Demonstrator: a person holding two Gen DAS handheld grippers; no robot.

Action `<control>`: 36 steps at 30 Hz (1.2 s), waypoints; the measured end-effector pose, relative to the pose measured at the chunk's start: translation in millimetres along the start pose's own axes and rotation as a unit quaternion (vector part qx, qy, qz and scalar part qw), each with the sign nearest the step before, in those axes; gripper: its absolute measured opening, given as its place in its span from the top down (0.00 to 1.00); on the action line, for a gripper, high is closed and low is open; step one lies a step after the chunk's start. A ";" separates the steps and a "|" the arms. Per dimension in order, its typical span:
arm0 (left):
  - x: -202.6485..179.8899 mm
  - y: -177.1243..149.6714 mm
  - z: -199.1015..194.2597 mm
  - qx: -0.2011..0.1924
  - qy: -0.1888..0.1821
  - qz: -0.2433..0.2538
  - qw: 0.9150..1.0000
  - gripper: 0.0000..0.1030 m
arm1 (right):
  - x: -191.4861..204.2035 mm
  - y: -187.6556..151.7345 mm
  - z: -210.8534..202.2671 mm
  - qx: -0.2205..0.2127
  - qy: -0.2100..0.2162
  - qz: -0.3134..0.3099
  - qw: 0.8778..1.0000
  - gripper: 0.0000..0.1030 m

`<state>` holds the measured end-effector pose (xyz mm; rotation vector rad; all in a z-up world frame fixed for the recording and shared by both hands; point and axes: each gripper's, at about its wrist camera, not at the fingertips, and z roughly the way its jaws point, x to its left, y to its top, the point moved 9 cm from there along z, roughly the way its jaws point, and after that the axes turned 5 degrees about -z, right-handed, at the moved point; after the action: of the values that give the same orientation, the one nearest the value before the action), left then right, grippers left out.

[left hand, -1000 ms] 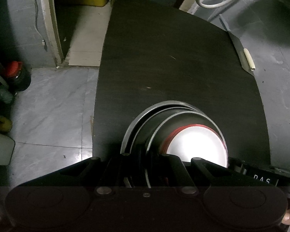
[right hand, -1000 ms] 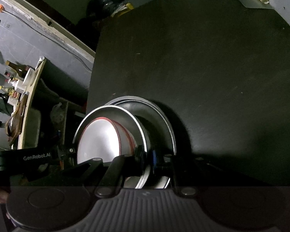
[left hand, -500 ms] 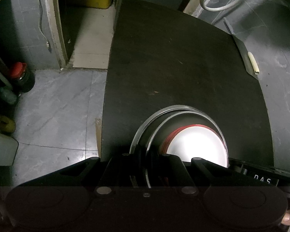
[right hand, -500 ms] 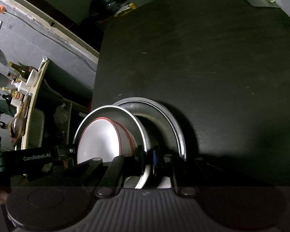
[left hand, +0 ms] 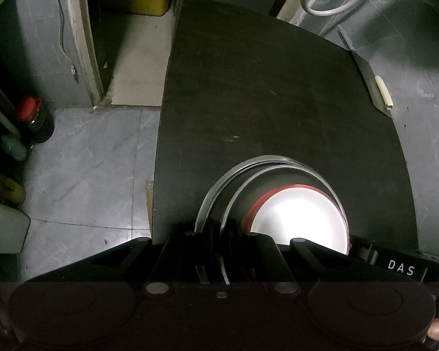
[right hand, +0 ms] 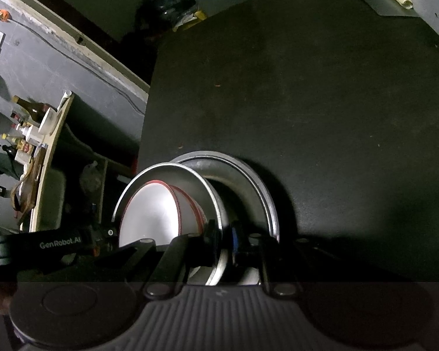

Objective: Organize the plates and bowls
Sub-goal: 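Open both tools and withdraw them from the steel bowl rim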

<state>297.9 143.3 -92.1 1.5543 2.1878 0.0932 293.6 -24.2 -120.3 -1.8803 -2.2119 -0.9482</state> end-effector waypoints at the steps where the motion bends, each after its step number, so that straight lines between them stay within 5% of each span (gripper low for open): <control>1: 0.2 -0.4 0.2 0.000 0.001 -0.001 1.000 0.92 | -0.4 -0.1 -0.1 -0.001 0.000 0.000 1.000 0.88; 6: -1.8 -1.8 -0.6 -0.001 0.010 0.003 1.000 0.91 | -1.5 -0.7 -2.4 -0.007 -0.013 -0.002 1.000 0.79; 20: -3.5 -7.3 -5.3 -0.008 0.028 0.005 1.000 0.87 | -3.0 -3.8 -4.3 -0.021 -0.015 0.007 1.000 0.79; 23: -1.1 -7.0 -7.6 -0.018 0.057 0.010 0.998 0.66 | -4.1 -6.0 -5.2 -0.024 -0.018 0.007 1.000 0.79; 36: 6.9 -7.7 -15.8 -0.038 0.084 0.005 0.996 0.43 | -8.9 -5.6 -13.7 -0.041 -0.018 0.016 0.999 0.71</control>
<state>283.0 150.0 -82.6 1.5652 2.2752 0.3164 286.2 -39.0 -115.5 -1.9760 -2.1880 -1.0243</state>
